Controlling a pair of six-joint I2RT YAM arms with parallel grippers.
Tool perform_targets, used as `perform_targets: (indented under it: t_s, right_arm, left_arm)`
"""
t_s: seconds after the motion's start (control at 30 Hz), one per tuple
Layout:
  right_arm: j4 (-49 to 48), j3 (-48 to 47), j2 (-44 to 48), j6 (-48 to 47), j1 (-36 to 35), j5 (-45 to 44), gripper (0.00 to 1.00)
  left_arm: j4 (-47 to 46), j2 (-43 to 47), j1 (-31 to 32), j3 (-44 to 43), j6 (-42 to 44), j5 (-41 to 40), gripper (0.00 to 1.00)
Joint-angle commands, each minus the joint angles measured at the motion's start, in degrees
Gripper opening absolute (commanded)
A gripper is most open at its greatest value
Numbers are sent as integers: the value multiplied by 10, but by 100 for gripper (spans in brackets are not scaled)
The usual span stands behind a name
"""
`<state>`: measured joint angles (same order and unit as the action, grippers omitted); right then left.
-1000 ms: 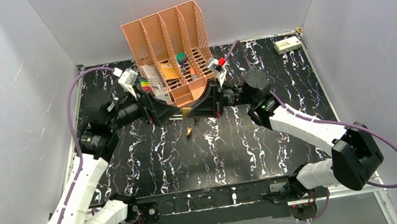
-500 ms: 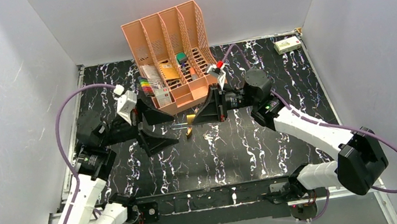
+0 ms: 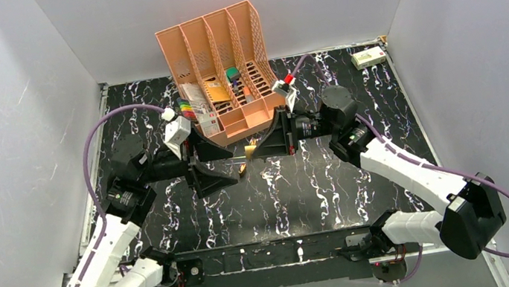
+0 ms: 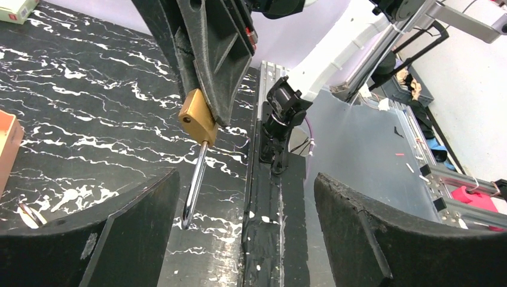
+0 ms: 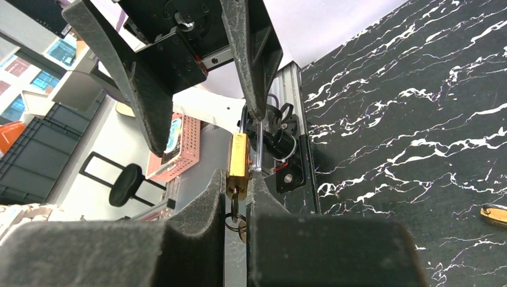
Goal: Lock with the key
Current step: Lock the lock.
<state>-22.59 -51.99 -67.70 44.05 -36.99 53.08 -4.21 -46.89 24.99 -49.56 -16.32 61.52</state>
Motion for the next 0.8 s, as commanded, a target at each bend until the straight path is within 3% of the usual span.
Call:
perform_targets:
  t_s: [0.0,0.27,0.6,0.77]
  right_arm:
    - [-22,-22,23,16,9,2,0]
    - [-36,-24,24,27,20,12,0]
    - [-54,-29,17,46,24,24,0]
    - [-53,-29,23,46,24,25,0]
  left_arm:
    - [-19,14,4,0,13,-1,80]
    - [-1,20,4,1,30,4,60]
    - [-13,-2,4,4,23,-5,50]
    - [-26,-16,4,3,16,2,33]
